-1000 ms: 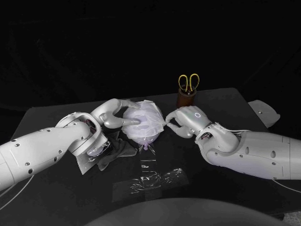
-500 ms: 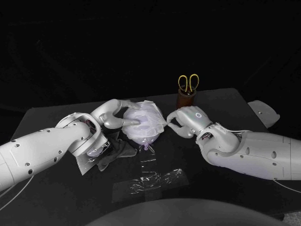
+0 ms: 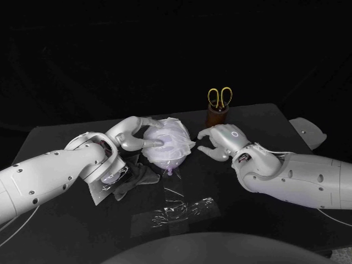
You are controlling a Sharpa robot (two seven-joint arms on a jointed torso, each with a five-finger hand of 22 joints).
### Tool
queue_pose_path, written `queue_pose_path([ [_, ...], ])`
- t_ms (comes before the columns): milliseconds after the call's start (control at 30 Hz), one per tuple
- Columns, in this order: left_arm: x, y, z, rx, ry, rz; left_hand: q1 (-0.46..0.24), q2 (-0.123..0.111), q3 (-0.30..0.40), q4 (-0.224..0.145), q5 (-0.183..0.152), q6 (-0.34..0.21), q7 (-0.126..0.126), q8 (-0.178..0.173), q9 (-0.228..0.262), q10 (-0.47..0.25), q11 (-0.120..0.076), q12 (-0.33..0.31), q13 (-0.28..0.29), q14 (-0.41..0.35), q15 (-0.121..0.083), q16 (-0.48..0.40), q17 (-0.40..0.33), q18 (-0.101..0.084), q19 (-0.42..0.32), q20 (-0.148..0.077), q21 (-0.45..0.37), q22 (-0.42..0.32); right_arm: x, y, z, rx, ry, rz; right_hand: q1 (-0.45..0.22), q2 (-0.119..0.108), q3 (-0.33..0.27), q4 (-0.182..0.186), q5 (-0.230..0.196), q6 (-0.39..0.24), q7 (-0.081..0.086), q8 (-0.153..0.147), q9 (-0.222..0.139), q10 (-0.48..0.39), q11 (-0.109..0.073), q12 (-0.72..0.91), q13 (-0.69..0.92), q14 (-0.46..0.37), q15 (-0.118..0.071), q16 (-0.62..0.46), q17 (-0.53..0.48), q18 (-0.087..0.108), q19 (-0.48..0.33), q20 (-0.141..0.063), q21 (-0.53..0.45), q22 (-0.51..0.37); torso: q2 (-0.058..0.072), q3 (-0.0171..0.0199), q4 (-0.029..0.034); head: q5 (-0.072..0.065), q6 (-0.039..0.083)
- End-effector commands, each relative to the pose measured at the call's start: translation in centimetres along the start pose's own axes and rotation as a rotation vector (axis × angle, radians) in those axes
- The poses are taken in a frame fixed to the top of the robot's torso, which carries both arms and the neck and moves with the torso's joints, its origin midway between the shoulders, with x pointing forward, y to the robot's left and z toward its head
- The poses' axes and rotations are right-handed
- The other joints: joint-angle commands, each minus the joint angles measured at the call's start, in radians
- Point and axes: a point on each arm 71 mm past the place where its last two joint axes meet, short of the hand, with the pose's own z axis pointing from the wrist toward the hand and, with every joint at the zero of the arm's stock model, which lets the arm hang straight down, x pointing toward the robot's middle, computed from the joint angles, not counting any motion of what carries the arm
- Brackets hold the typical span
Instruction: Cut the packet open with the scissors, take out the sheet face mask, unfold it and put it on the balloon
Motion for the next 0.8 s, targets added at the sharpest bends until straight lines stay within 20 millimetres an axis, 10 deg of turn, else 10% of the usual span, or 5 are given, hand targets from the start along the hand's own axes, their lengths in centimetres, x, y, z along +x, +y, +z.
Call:
queue_pose_path([
  [33, 0.5, 0.1, 0.0, -0.005, 0.031, -0.010, 0.002, 0.009, 0.001, 0.001, -0.005, 0.004, 0.096, 0.004, 0.001, -0.003, 0.003, 0.001, 0.001, 0.004, 0.002, 0.001, 0.001, 0.018, 0.006, 0.000, 0.005, -0.002, 0.1, -0.3, -0.1, 0.028, 0.019, -0.008, 0.017, -0.001, -0.010, 0.000, 0.002, -0.008, 0.003, -0.008, -0.003, 0.033, 0.016, -0.015, 0.172, 0.079, 0.010, -0.007, 0.211, 0.015, -0.014, 0.003, -0.018, -0.006, -0.001, -0.0008, -0.0007, -0.001, 0.000],
  [300, 0.6, 0.0, 0.1, -0.002, 0.028, -0.018, 0.002, 0.006, -0.001, 0.001, -0.005, 0.002, 0.096, 0.003, 0.000, -0.005, 0.003, 0.000, 0.001, 0.003, 0.002, 0.001, 0.001, 0.018, 0.005, 0.001, 0.005, -0.002, -1.0, -0.1, -0.8, 0.039, -0.069, 0.137, 0.030, 0.022, -0.006, 0.014, 0.003, 0.011, 0.001, -0.003, -0.002, 0.034, 0.015, -0.011, 0.172, 0.083, 0.010, -0.003, 0.219, 0.016, -0.003, 0.008, -0.007, 0.000, 0.000, 0.0008, -0.0001, -0.001, 0.004],
  [533, 0.5, 0.1, 0.1, -0.005, 0.028, -0.023, 0.002, 0.006, -0.001, 0.001, -0.005, 0.002, 0.096, 0.003, 0.000, -0.005, 0.003, 0.000, 0.001, 0.003, 0.002, 0.001, 0.001, 0.018, 0.005, 0.001, 0.005, -0.002, -1.2, 0.8, -1.3, 0.108, -0.059, 0.322, -0.075, 0.030, -0.072, 0.143, 0.017, 0.053, -0.020, 0.013, -0.001, 0.062, -0.001, 0.047, 0.194, 0.100, -0.003, 0.011, 0.250, 0.010, 0.050, 0.005, 0.050, 0.030, 0.002, 0.0019, -0.0008, -0.001, 0.005],
  [600, 0.6, 0.1, 0.1, -0.005, 0.028, -0.024, 0.002, 0.006, -0.001, 0.001, -0.005, 0.002, 0.096, 0.003, 0.000, -0.005, 0.003, 0.000, 0.001, 0.003, 0.002, 0.001, 0.001, 0.018, 0.005, 0.001, 0.005, -0.002, -0.7, 0.8, -1.2, 0.148, -0.010, 0.343, -0.166, 0.012, -0.131, 0.201, 0.034, 0.081, -0.032, 0.034, 0.008, 0.058, -0.010, 0.038, 0.189, 0.097, -0.009, 0.008, 0.243, 0.013, 0.042, 0.000, 0.033, 0.023, 0.002, 0.0021, -0.0007, -0.002, 0.005],
  [800, 0.6, 0.0, 0.1, -0.003, 0.030, -0.026, 0.002, 0.006, -0.001, 0.001, -0.005, 0.002, 0.096, 0.003, 0.000, -0.005, 0.003, 0.000, 0.001, 0.003, 0.002, 0.001, 0.001, 0.018, 0.005, 0.001, 0.005, -0.002, 0.5, 0.5, -0.8, 0.234, 0.100, 0.336, -0.295, 0.065, -0.279, 0.216, 0.006, 0.134, -0.071, 0.158, 0.073, 0.051, -0.050, 0.019, 0.175, 0.093, -0.042, 0.004, 0.234, 0.016, 0.042, -0.031, 0.010, 0.020, 0.002, 0.0005, 0.0019, -0.002, 0.004],
])
